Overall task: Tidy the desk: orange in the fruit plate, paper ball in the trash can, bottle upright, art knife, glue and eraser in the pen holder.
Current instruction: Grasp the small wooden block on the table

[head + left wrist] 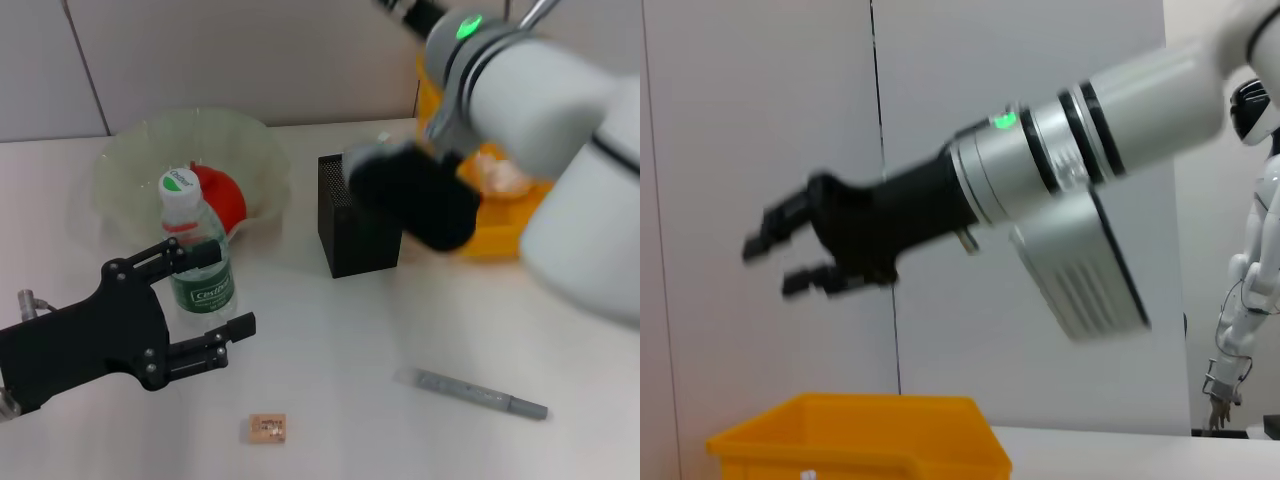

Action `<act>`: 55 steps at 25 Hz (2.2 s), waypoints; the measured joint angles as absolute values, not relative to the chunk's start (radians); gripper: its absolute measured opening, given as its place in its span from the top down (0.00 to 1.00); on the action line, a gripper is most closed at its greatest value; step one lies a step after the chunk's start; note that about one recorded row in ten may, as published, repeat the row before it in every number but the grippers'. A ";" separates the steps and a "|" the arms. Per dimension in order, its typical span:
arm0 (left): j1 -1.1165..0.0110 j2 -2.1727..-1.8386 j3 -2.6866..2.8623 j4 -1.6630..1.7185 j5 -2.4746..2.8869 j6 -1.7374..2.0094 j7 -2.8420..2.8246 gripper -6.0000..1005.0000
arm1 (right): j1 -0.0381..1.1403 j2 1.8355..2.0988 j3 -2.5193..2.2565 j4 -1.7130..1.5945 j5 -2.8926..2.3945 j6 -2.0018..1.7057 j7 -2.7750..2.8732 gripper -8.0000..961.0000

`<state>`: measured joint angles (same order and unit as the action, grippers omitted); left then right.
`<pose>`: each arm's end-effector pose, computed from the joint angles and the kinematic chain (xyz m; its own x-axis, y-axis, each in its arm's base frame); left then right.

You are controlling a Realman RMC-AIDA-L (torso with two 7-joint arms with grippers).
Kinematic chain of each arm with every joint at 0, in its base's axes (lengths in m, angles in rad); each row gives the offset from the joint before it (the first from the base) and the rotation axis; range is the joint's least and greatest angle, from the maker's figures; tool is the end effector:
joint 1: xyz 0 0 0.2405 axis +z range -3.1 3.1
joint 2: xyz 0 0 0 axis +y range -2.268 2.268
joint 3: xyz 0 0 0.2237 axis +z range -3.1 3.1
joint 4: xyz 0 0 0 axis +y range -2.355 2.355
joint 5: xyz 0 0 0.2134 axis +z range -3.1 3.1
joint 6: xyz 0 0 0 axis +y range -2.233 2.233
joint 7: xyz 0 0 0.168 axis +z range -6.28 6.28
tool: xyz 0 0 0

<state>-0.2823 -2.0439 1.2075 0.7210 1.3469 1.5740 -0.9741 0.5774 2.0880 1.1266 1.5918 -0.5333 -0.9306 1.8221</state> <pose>-0.2060 0.2844 -0.0060 0.7462 -0.0567 0.6633 0.1833 -0.9404 -0.2866 0.0401 0.4019 0.0115 0.0035 0.2457 0.9694 0.9901 -0.1367 0.0311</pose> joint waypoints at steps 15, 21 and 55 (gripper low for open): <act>-0.293 -2.044 1.196 0.718 1.347 1.567 -0.974 0.21 | 0.540 2.085 1.480 1.723 -0.414 -0.783 2.217 0.26; -0.307 -2.040 1.170 0.716 1.347 1.566 -0.975 0.21 | 0.498 2.085 1.615 1.823 -0.179 -0.786 2.307 0.24; -0.382 -2.068 1.140 0.709 1.339 1.595 -1.026 0.21 | 0.027 2.084 2.207 1.410 1.782 -1.324 1.447 0.21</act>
<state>-0.3820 -2.0680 1.1398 0.7086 1.3395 1.5952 -1.0262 0.0268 2.0845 2.2071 1.4104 1.7819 -1.3242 1.4472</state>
